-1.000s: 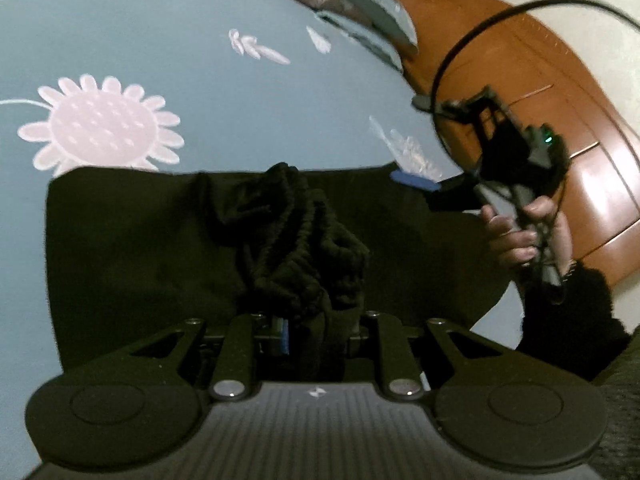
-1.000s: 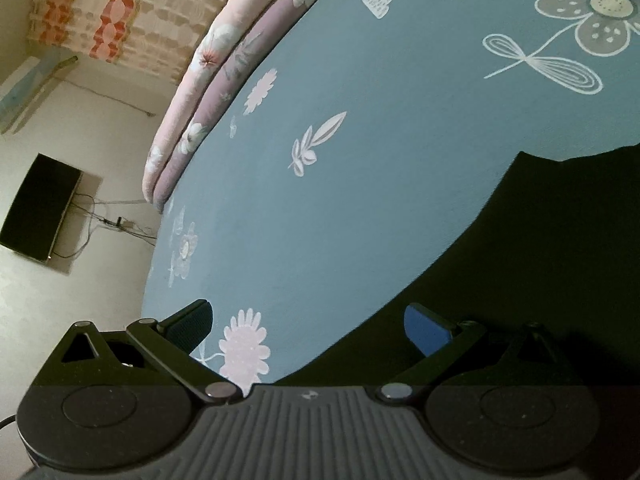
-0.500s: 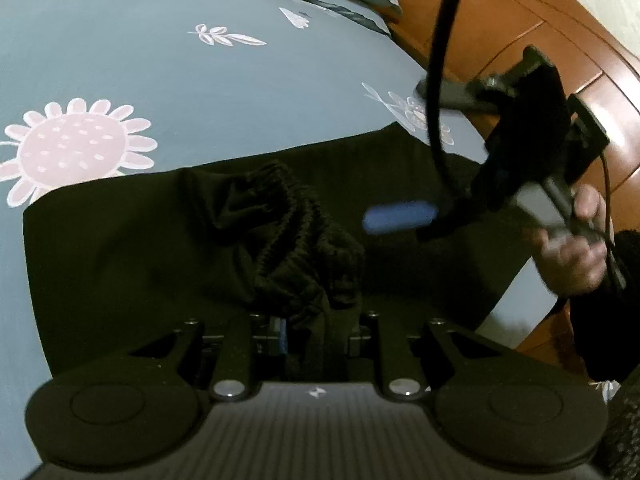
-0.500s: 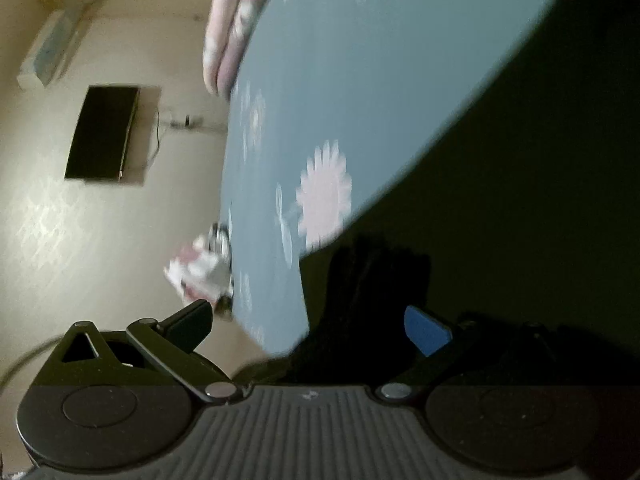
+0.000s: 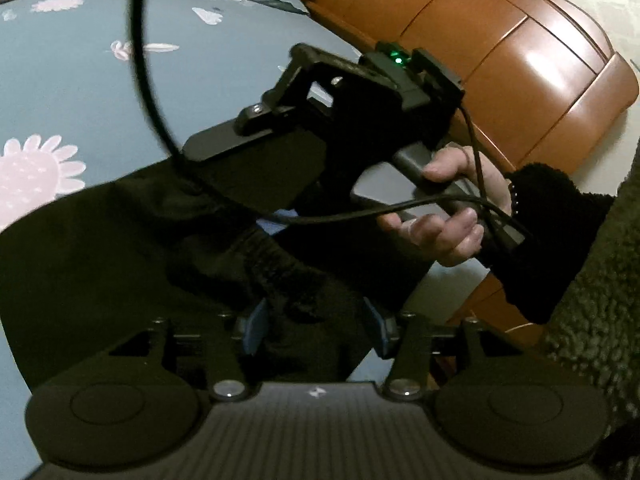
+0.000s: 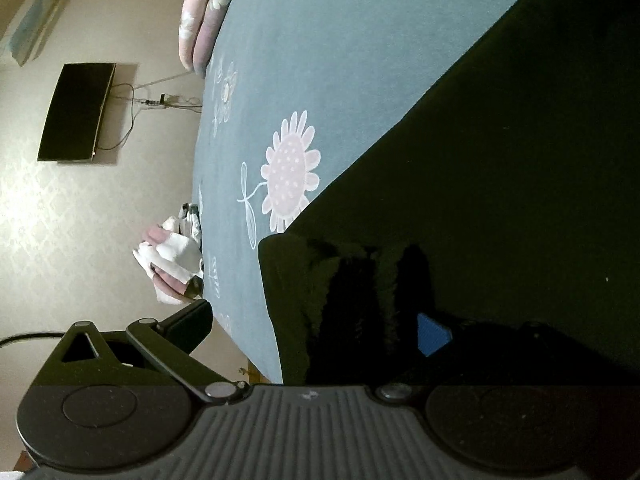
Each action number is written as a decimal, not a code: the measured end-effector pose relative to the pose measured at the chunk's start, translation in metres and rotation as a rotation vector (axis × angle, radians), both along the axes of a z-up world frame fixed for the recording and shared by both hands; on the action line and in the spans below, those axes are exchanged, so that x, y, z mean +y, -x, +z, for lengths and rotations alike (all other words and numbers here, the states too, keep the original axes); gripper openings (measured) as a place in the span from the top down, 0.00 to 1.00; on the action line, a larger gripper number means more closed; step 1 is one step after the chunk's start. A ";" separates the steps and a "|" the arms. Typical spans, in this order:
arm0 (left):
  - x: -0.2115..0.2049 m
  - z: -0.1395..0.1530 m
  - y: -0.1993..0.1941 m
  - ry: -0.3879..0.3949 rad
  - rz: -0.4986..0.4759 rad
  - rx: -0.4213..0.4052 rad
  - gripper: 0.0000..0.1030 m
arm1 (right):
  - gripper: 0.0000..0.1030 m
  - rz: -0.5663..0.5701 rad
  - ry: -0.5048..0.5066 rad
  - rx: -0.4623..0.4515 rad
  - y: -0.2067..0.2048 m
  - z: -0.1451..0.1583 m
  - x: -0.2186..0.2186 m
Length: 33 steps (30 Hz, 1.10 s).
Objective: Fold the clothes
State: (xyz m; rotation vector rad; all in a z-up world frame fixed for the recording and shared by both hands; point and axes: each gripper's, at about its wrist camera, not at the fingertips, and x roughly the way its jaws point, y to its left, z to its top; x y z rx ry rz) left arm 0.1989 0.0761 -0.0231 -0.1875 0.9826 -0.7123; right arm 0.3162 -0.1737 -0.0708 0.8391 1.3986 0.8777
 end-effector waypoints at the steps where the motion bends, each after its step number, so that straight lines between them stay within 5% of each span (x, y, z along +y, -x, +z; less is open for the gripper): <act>1: 0.003 -0.001 0.000 0.000 0.012 0.010 0.51 | 0.00 0.008 0.008 -0.011 0.002 0.002 0.000; 5: 0.029 0.001 0.006 -0.011 0.122 0.027 0.50 | 0.04 0.036 0.057 -0.078 0.005 0.010 0.009; 8: 0.054 0.003 0.015 -0.023 0.237 0.034 0.44 | 0.19 0.053 0.111 -0.137 0.009 0.016 0.009; 12: 0.071 -0.006 0.024 -0.045 0.345 0.076 0.43 | 0.69 0.068 0.227 -0.178 0.008 0.017 0.002; 27: 0.048 -0.024 0.026 -0.041 0.276 0.139 0.42 | 0.72 0.150 0.352 -0.332 0.010 0.041 -0.005; 33: 0.048 -0.016 0.017 -0.071 0.249 0.087 0.39 | 0.57 0.122 0.381 -0.396 0.008 0.057 -0.018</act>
